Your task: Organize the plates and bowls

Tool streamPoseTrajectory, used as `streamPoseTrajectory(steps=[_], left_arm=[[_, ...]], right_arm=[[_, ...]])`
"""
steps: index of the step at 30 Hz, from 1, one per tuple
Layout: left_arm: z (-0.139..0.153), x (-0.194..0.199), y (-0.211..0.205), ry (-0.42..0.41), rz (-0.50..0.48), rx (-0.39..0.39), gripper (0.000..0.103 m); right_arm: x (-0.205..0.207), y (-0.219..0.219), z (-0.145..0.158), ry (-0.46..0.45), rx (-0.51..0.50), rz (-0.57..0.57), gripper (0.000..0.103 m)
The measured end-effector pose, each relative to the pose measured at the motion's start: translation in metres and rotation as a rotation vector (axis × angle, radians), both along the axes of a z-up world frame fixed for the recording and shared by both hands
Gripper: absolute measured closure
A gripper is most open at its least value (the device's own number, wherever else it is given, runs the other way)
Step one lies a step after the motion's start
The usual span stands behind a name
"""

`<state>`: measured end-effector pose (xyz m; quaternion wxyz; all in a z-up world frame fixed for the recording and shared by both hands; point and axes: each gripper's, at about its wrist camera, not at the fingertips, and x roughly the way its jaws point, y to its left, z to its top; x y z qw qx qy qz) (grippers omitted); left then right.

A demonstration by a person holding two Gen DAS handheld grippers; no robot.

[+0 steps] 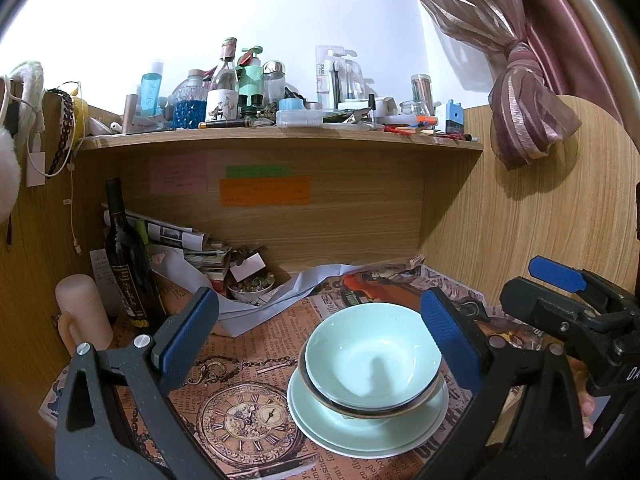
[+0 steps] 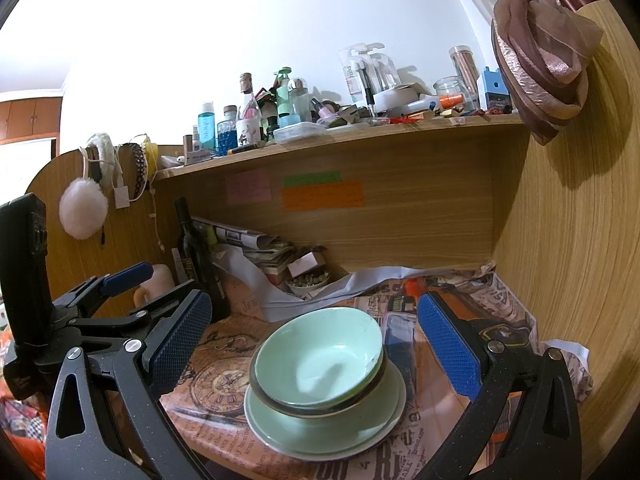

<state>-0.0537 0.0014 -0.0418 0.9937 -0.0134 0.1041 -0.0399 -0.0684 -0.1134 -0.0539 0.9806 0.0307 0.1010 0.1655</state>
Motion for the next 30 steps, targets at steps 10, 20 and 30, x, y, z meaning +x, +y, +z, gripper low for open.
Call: streamPoseTrajectory(steps=[10, 20, 30], left_arm=[[-0.0003, -0.0001, 0.0053, -0.001, -0.039, -0.014, 0.0], [-0.0018, 0.0019, 0.0066, 0.012, -0.056, -0.012, 0.0], [-0.0031, 0.0042, 0.0075, 0.023, -0.078, -0.02, 0.0]], right_arm=[[-0.0001, 0.001, 0.0001, -0.003, 0.0, -0.002, 0.0], [0.0014, 0.0008, -0.0027, 0.002, 0.012, -0.02, 0.0], [0.0084, 0.0006, -0.0073, 0.028, 0.023, -0.025, 0.0]])
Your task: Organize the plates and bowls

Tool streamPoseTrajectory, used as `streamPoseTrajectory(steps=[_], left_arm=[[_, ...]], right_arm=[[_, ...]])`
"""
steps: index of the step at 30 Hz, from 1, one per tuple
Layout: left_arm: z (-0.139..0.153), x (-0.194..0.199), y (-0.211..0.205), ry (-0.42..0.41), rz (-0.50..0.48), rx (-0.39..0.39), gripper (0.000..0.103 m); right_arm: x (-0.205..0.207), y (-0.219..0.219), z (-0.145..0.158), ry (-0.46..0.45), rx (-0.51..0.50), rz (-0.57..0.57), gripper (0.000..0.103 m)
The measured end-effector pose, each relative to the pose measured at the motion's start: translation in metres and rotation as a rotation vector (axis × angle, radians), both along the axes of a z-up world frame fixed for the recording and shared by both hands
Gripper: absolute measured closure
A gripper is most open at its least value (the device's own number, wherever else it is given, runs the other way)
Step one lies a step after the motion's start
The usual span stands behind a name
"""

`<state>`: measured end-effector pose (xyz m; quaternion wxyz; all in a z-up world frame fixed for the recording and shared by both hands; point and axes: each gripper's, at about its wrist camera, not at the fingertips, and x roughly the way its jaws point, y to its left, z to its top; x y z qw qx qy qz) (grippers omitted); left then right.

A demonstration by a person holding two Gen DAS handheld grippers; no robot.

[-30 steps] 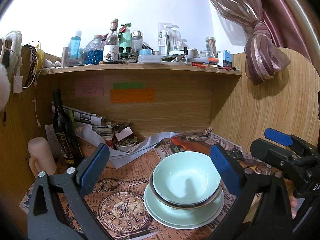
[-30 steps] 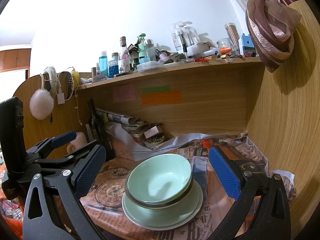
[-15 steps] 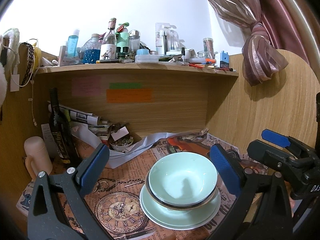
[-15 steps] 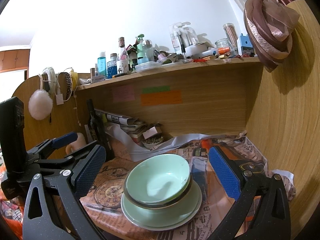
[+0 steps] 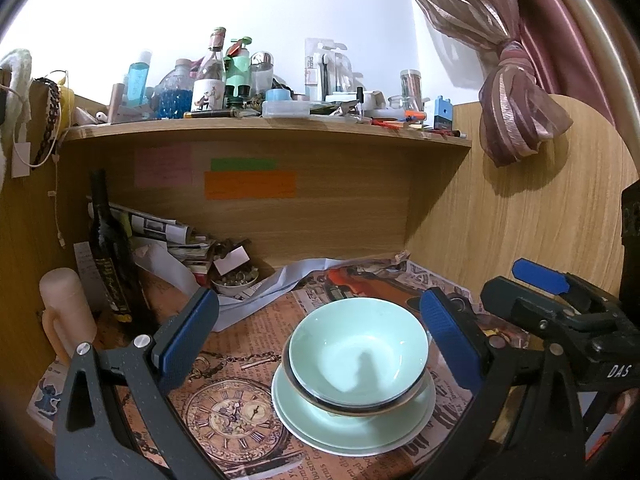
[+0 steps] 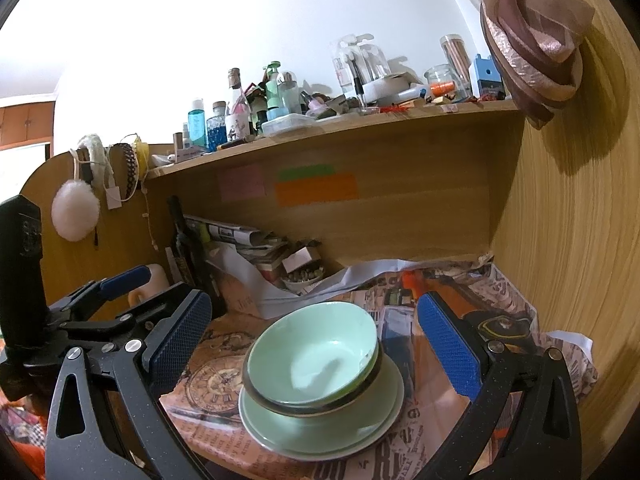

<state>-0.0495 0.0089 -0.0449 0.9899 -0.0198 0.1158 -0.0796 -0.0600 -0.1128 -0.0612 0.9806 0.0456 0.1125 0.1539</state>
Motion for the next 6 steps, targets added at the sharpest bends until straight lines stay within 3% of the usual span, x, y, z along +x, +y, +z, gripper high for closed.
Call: streamPoseTrajectory(steps=[6], left_arm=[[-0.0023, 0.0033, 0.0022, 0.008, -0.003, -0.006, 0.001]], right_arm=[[0.0049, -0.0012, -0.0038, 0.019, 0.012, 0.005, 0.0]])
